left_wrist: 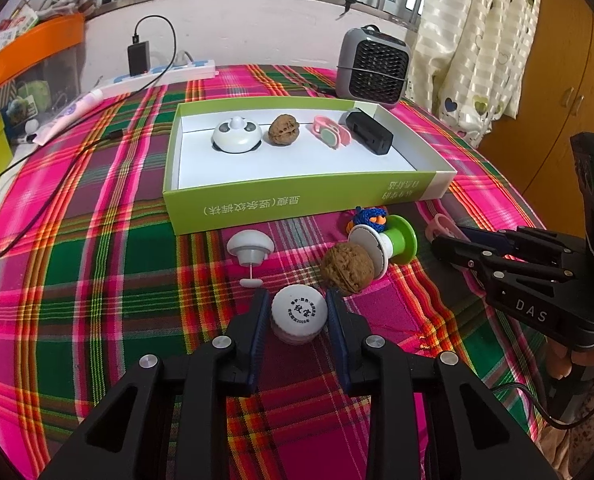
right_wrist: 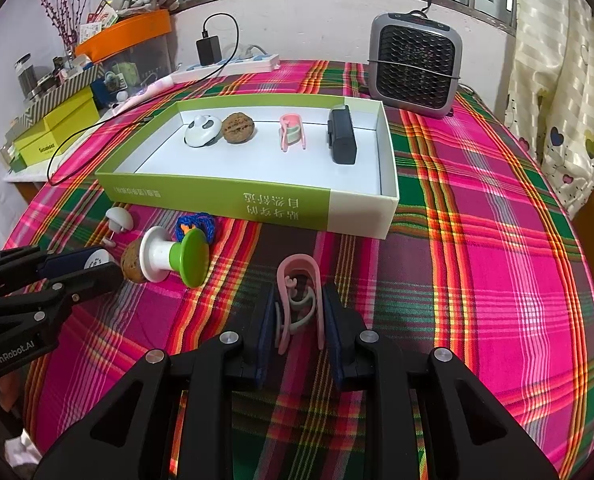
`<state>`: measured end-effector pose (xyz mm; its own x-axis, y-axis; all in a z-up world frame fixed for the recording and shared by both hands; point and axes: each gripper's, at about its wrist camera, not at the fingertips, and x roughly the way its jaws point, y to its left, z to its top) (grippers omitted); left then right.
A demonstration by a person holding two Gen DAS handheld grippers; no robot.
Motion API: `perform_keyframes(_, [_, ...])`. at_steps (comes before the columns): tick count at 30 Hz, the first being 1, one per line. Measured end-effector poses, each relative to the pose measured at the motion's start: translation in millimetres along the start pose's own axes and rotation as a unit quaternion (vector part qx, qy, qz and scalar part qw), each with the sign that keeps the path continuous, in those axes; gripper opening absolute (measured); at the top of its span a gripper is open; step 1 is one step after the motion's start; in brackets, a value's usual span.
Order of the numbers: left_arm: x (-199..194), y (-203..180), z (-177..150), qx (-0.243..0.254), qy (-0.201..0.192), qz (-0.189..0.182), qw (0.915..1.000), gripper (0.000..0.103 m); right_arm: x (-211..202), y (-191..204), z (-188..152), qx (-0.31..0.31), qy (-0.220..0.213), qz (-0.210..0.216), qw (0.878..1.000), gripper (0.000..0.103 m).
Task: Organize objects
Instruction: 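Lift the white cap and pink clip and carry both over the box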
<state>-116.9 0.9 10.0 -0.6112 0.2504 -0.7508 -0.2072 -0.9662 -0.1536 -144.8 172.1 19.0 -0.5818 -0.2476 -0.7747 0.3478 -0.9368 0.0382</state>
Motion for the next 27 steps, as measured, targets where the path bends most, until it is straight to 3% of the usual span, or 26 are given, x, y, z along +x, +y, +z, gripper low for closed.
perform_keyframes(27, [-10, -2, 9, 0.002, -0.012, 0.002, 0.9999, 0.026, -9, 3, 4, 0.003, -0.008, 0.015, 1.0, 0.025])
